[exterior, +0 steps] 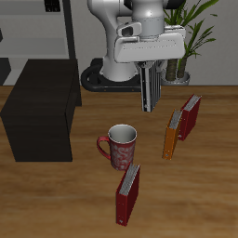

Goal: Place the striped book in the top region of the shelf

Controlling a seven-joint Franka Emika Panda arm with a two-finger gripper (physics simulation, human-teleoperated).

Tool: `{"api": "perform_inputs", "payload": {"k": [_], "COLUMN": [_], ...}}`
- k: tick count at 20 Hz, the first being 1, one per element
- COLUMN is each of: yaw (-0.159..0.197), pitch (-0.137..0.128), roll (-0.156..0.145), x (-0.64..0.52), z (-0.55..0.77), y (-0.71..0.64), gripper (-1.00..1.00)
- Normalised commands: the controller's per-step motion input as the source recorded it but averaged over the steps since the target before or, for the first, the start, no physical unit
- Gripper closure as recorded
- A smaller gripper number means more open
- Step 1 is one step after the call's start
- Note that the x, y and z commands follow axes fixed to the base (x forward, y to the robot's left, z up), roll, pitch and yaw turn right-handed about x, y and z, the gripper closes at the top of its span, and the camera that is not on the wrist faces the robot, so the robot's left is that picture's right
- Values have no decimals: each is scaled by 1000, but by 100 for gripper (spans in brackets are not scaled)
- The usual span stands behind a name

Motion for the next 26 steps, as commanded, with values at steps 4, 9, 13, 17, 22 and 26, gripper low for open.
{"api": "perform_inputs", "payload": {"k": [4,9,13,17,22,26], "yaw": [59,60,40,60,59,90], "pitch": [-30,-4,8,18,33,6], "roll": [-2,-10,-19,-68,-88,-112], "x": [-417,-284,-170,-120,18,-54], "z": [68,20,-20,-166,-124,-32], "y": [-110,-144,-159,-208,-122,8], "gripper": [100,100,100,100,100,100]}}
